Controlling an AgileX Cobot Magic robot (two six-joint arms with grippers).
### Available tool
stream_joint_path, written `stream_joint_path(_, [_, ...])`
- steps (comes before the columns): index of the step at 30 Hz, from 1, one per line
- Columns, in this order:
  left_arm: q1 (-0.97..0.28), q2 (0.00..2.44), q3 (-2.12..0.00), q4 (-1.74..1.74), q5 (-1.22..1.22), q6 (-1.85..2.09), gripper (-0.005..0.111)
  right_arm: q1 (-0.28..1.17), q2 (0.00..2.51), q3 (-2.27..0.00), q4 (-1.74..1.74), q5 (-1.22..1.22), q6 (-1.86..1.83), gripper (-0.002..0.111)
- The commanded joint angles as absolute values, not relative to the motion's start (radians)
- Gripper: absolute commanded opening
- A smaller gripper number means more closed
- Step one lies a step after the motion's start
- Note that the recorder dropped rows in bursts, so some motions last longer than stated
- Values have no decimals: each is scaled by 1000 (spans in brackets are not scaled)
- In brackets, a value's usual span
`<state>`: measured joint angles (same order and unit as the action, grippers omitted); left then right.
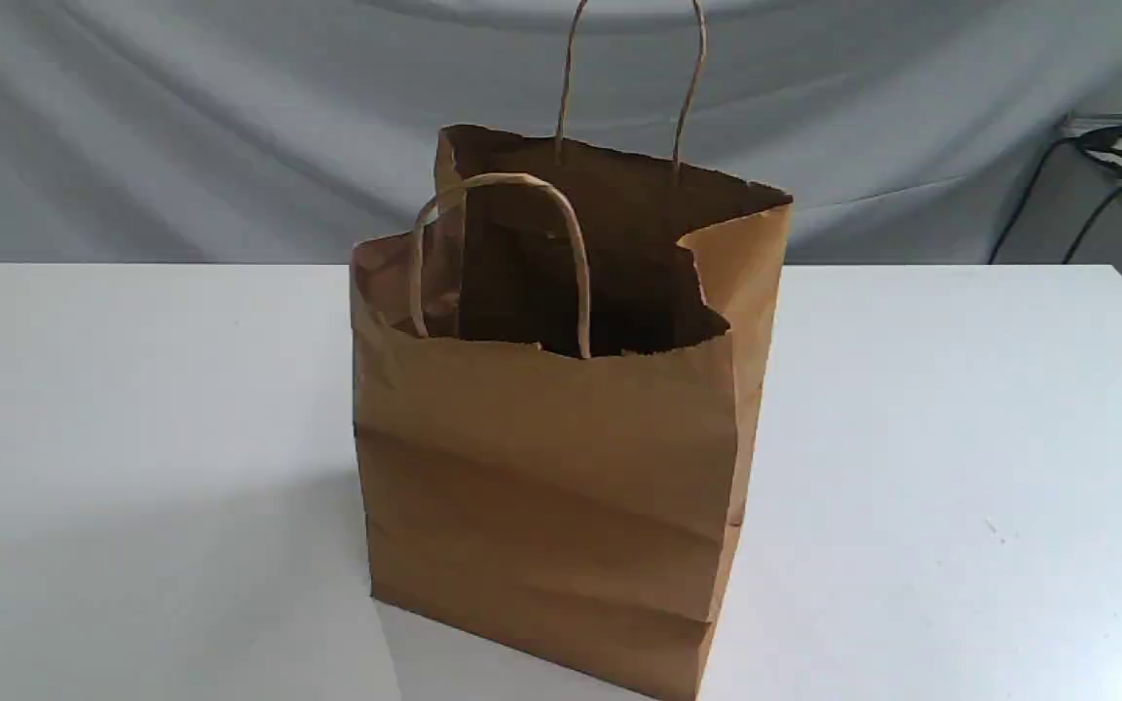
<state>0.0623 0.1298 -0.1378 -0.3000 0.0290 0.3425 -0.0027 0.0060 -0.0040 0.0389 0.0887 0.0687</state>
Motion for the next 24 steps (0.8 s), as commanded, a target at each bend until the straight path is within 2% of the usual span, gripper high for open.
stream_joint_path(1, [90,77,-76,-296,26,348,0,-9,0,0,40,94,68,0])
stream_joint_path(6, [94,15,0,-296,26,346,0,-9,0,0,40,94,68,0])
stream_joint_path(15, [94,0,0,-233,171,352,0,-9,0,0,40,94,68,0])
stream_joint_path(24, [94,0,0,-293,189,338,0,-9,0,0,40,94,68,0])
